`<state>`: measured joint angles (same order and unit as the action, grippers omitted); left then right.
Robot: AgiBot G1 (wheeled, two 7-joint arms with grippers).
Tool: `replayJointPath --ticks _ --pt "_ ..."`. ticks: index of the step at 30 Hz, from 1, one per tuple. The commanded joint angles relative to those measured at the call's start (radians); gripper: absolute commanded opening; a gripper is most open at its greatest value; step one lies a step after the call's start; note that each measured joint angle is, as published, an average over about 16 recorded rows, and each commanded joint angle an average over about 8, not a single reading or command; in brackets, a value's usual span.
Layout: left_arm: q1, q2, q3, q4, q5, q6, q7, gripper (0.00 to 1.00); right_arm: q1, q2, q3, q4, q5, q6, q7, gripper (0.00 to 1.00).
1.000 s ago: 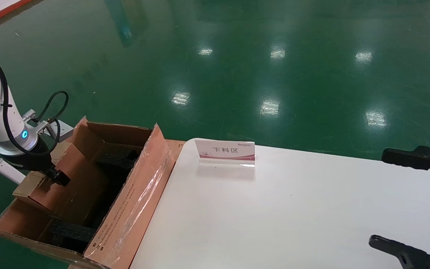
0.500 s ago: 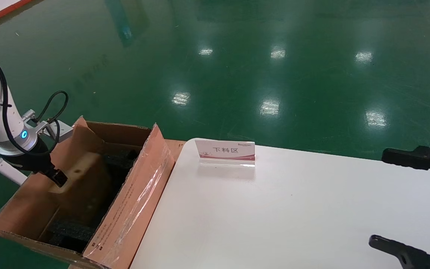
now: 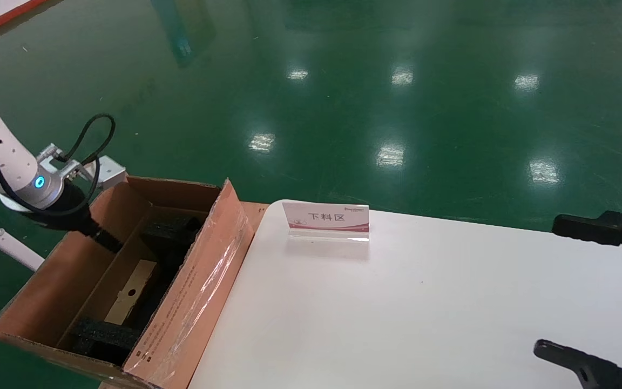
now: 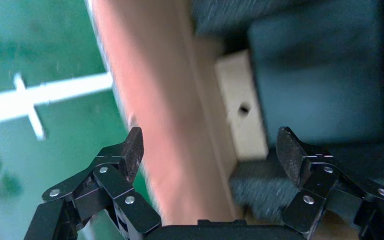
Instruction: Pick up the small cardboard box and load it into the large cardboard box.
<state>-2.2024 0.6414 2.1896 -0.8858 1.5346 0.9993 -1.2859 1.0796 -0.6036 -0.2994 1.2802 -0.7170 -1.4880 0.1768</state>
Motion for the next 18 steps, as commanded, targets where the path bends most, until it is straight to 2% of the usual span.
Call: replayJointPath --ticks 1,10,18 --pt "-0.024 -0.020 -0.007 -0.047 0.007 -0.024 0.013 1.00 0.000 0.000 0.000 0.000 0.000 0.000 0.000 1.00" --pt "-0.148 -0.196 -0.084 -0.302 -0.066 -0.096 0.115 1.00 0.000 0.000 -0.001 0.000 0.000 0.000 0.000 1.00" --pt "-0.174 -0.274 -0.137 -0.380 -0.199 -0.095 0.266 1.00 0.000 0.000 -0.001 0.000 0.001 0.000 -0.001 1.00"
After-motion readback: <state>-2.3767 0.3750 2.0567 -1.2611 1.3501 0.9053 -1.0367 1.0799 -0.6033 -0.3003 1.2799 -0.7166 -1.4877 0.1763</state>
